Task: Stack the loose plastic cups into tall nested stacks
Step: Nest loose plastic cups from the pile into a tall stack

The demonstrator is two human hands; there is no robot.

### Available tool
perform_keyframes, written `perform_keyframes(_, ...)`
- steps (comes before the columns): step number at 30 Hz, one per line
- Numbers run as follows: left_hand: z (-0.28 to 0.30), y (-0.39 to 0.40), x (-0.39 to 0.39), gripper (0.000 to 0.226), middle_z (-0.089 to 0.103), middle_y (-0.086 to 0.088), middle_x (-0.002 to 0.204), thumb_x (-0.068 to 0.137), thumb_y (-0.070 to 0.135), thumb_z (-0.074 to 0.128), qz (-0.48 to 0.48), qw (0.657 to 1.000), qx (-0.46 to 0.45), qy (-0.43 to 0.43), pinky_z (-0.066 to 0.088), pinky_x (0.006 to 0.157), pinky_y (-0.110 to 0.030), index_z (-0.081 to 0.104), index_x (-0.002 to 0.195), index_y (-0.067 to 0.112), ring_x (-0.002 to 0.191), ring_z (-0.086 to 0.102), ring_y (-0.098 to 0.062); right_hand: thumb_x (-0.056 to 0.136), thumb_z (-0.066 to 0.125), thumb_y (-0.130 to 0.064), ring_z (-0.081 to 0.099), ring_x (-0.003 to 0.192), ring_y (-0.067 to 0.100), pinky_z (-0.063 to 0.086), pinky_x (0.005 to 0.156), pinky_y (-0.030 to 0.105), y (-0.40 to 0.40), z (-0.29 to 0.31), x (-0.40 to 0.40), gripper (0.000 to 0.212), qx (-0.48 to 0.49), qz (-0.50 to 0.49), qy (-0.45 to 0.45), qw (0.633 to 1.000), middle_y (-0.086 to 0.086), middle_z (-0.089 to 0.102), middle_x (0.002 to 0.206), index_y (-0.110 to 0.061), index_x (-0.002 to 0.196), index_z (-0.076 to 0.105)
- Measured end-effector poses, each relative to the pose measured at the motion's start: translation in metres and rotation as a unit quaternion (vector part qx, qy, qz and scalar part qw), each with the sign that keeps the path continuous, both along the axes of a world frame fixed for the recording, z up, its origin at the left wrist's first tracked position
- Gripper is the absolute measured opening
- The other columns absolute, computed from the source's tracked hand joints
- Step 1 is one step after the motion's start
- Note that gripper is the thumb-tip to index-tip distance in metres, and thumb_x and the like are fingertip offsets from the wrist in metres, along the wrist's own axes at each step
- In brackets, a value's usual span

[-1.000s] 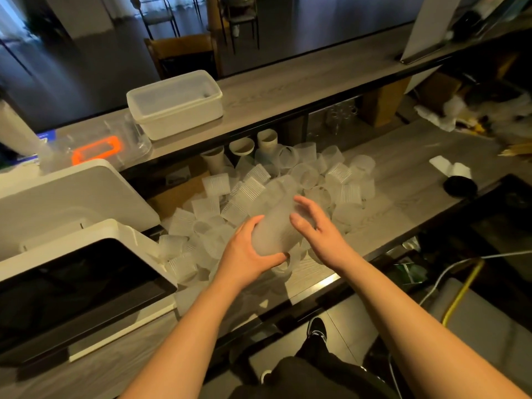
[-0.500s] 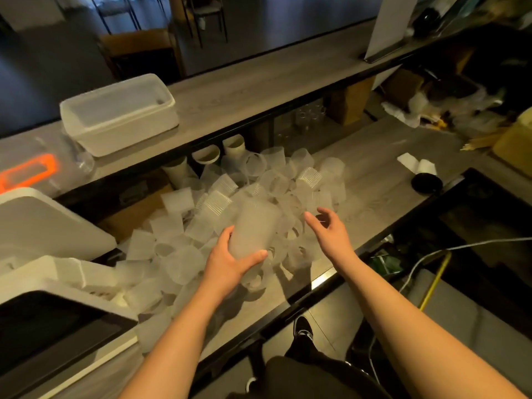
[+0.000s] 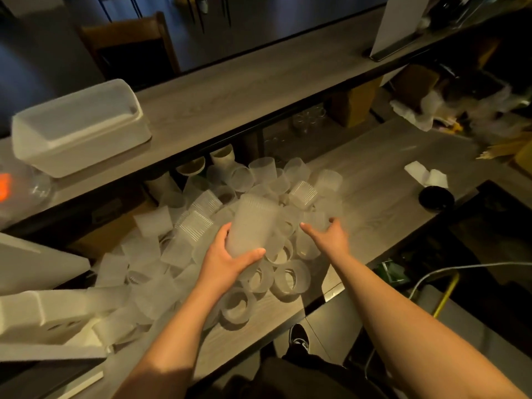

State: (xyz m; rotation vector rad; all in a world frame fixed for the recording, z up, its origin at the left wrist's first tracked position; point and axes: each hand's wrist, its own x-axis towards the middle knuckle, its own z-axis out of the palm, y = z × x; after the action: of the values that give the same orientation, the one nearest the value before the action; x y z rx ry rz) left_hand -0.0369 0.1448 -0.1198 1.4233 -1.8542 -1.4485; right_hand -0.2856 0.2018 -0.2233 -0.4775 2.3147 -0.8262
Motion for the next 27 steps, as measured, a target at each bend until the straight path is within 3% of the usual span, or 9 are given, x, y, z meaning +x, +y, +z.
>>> perform_keyframes(4, -0.001, -0.006, 0.001, 0.071, 0.054, 0.017, 0.116, 0.07, 0.038, 0.088, 0.012, 1.0, -0.004, -0.005, 0.047, 0.072, -0.022, 0.045, 0.127, 0.034, 0.101, 0.056, -0.003, 0.067, 0.078, -0.063, 0.052, 0.125, 0.035, 0.049, 0.099, 0.053, -0.01, -0.007, 0.002, 0.099, 0.002, 0.028, 0.009, 1.0, 0.015, 0.056, 0.134, -0.012, 0.143, 0.04)
perform_keyframes(7, 0.0, -0.008, 0.005, 0.081, 0.055, 0.017, 0.116, 0.059, 0.051, 0.088, 0.018, 1.0, 0.003, -0.001, 0.047, 0.072, -0.021, 0.046, 0.127, 0.035, 0.1, 0.057, -0.003, 0.068, 0.074, -0.058, 0.053, 0.121, 0.032, 0.051, 0.097, 0.052, -0.01, -0.006, 0.004, 0.088, -0.024, 0.019, 0.024, 0.999, 0.011, 0.058, 0.13, -0.016, 0.139, 0.044)
perform_keyframes(12, 0.001, -0.009, 0.013, 0.092, 0.054, 0.016, 0.118, 0.048, 0.066, 0.078, 0.016, 1.0, 0.004, -0.003, 0.05, 0.076, -0.025, 0.045, 0.129, 0.035, 0.103, 0.057, -0.004, 0.084, 0.073, -0.044, 0.05, 0.118, 0.017, 0.048, 0.099, 0.036, -0.002, 0.023, 0.014, 0.07, -0.155, -0.011, 0.037, 0.987, 0.004, 0.044, 0.139, -0.021, 0.142, 0.042)
perform_keyframes(15, 0.001, -0.008, 0.019, 0.09, 0.055, 0.015, 0.118, 0.049, 0.067, 0.077, 0.006, 1.0, -0.001, -0.009, 0.053, 0.079, -0.029, 0.046, 0.127, 0.036, 0.103, 0.057, -0.005, 0.085, 0.075, -0.039, 0.058, 0.105, 0.018, 0.054, 0.093, 0.037, 0.0, 0.039, 0.016, 0.067, -0.217, -0.042, 0.023, 0.975, 0.002, 0.04, 0.134, -0.025, 0.143, 0.044)
perform_keyframes(18, 0.001, -0.007, 0.027, 0.089, 0.056, 0.013, 0.12, 0.052, 0.064, 0.08, 0.002, 1.0, -0.003, 0.001, 0.055, 0.079, -0.029, 0.047, 0.13, 0.035, 0.104, 0.058, -0.007, 0.083, 0.08, -0.026, 0.06, 0.091, 0.012, 0.058, 0.084, 0.032, 0.0, 0.058, 0.02, 0.075, -0.273, -0.064, -0.039, 0.959, 0.005, 0.047, 0.126, -0.021, 0.145, 0.039)
perform_keyframes(20, 0.002, -0.006, 0.032, 0.083, 0.055, 0.015, 0.119, 0.058, 0.055, 0.086, -0.001, 1.0, -0.006, 0.009, 0.052, 0.076, -0.024, 0.046, 0.129, 0.036, 0.104, 0.058, -0.006, 0.082, 0.081, -0.019, 0.059, 0.091, 0.009, 0.057, 0.087, 0.03, 0.0, 0.077, 0.027, 0.07, -0.306, -0.077, -0.093, 0.944, 0.004, 0.051, 0.121, -0.017, 0.139, 0.04)
perform_keyframes(24, 0.003, -0.004, 0.044, 0.079, 0.054, 0.015, 0.121, 0.068, 0.042, 0.088, -0.009, 1.0, -0.016, 0.011, 0.049, 0.074, -0.022, 0.045, 0.134, 0.034, 0.106, 0.057, -0.006, 0.09, 0.071, -0.024, 0.062, 0.111, 0.02, 0.055, 0.087, 0.034, 0.0, 0.1, 0.046, 0.044, -0.352, -0.062, -0.148, 0.922, 0.003, 0.061, 0.122, -0.014, 0.129, 0.055)
perform_keyframes(27, 0.005, -0.002, 0.055, 0.085, 0.054, 0.014, 0.124, 0.067, 0.045, 0.088, -0.027, 0.999, -0.031, -0.002, 0.051, 0.079, -0.025, 0.042, 0.139, 0.034, 0.107, 0.056, -0.006, 0.096, 0.059, -0.03, 0.067, 0.1, 0.014, 0.051, 0.088, 0.038, 0.001, 0.119, 0.062, 0.035, -0.404, -0.046, -0.21, 0.889, -0.002, 0.069, 0.108, -0.009, 0.124, 0.062)
